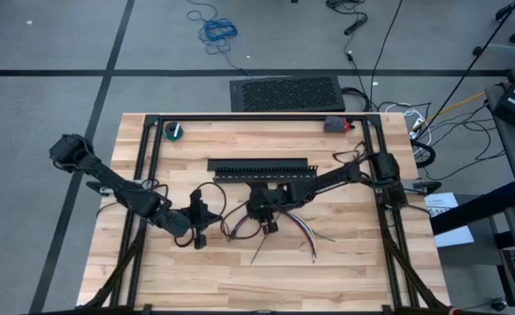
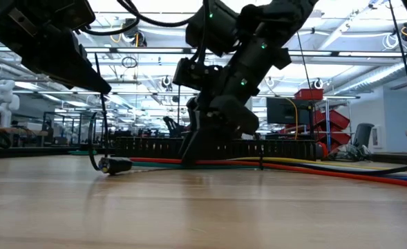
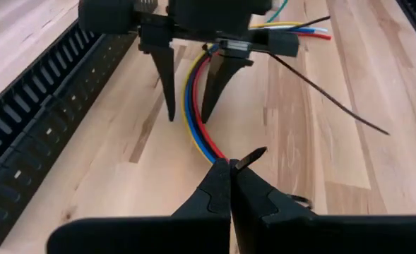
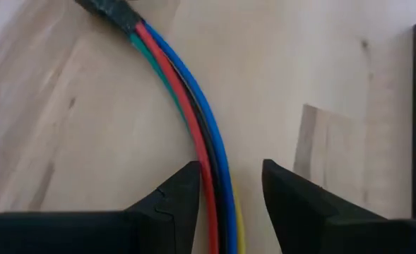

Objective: Ziptie cables
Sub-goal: Wrap the cables together using a zip tie

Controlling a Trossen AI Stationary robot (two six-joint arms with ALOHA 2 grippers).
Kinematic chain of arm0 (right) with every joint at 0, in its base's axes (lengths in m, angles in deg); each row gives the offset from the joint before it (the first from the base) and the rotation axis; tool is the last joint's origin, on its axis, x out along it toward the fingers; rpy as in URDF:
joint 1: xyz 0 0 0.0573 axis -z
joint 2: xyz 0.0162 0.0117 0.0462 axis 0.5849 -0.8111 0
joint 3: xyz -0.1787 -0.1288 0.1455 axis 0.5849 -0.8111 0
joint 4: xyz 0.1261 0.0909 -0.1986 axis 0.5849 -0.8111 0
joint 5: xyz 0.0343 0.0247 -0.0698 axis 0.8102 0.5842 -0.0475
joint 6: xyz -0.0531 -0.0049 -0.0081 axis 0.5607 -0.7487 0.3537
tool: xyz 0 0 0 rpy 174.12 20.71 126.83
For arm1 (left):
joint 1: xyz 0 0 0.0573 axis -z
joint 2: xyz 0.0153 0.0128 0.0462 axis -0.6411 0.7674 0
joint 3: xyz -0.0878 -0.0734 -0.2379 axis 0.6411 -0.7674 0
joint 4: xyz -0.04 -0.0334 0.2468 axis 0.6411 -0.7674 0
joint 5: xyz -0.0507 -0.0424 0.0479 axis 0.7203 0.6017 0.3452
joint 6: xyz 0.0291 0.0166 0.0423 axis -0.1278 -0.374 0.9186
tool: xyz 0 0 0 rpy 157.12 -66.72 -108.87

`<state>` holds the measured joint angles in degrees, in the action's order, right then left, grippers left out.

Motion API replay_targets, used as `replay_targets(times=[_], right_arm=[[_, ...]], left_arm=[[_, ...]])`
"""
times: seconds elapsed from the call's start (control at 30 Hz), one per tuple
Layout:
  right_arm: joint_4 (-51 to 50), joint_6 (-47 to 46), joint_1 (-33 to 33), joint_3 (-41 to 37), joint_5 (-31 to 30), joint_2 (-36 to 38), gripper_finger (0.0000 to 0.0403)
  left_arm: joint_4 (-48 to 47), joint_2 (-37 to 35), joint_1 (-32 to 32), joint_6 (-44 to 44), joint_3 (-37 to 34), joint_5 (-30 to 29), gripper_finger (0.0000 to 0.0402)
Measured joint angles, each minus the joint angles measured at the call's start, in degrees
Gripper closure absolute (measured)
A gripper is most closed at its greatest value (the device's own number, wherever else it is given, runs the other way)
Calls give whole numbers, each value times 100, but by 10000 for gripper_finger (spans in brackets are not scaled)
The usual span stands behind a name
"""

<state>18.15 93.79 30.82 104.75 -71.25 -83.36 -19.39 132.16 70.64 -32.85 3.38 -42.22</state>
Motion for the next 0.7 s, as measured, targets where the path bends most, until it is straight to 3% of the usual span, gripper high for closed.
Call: replay_targets(times=[0.3, 0.43, 0.5, 0.7], right_arm=[[-109, -341, 63, 37, 522, -379, 273], [-118, -637, 74, 35, 516, -416, 362], [-114, -790, 5, 24, 320, -355, 386], [-412, -940, -289, -33, -711, 57, 400]], left_arm=[[-11, 2, 0, 0, 0, -70, 402], [-72, 2, -4, 39, 0, -259, 402], [-190, 0, -4, 32, 0, -392, 402], [-355, 28, -4, -11, 0, -424, 402]])
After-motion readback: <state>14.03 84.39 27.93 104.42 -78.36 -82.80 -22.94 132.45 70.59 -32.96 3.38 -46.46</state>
